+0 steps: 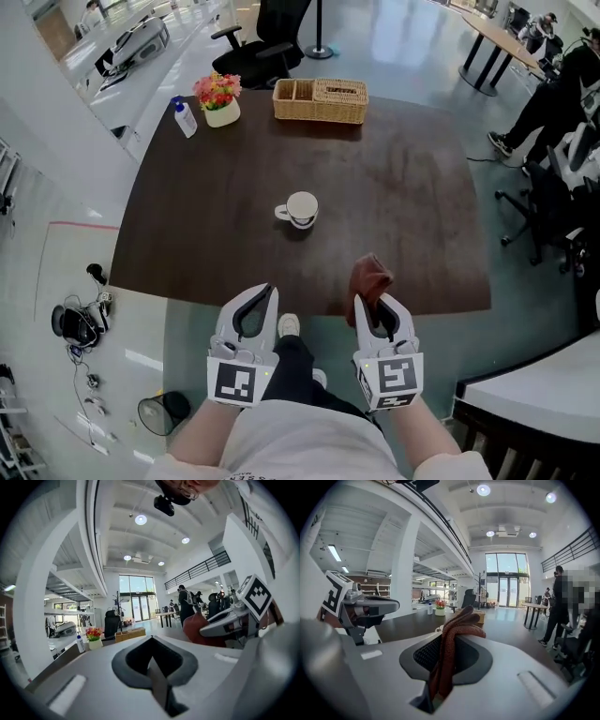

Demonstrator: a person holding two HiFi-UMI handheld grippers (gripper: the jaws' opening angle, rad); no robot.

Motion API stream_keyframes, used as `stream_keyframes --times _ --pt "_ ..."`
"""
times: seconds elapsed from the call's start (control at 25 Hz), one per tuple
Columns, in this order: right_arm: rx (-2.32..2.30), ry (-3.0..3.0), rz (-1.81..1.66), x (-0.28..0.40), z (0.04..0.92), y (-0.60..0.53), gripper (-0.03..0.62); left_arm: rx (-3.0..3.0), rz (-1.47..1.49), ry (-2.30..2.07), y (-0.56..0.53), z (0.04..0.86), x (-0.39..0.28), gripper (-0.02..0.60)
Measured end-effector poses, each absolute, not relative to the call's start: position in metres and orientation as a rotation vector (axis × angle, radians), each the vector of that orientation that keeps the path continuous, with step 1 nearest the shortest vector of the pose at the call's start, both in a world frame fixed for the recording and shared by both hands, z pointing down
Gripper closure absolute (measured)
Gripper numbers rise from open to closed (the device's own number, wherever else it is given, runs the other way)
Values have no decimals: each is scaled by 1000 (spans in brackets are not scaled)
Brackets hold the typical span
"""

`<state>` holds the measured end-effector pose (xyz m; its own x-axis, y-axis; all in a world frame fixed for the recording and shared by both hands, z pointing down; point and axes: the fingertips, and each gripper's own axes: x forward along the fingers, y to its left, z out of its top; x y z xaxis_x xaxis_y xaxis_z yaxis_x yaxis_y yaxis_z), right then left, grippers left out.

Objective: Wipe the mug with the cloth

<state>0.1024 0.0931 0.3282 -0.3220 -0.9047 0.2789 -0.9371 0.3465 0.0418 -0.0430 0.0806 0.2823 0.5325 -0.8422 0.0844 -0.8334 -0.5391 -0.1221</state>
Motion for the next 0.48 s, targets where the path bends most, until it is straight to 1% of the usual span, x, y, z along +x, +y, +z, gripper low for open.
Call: stream_keyframes --times 0.24,0.48 --pt "1637 -2372 204 106 322 167 513 -2696 -179 1394 160 267 -26 581" --pt "1658 -2404 151 84 303 224 513 -2677 -178 1407 212 259 -50 581"
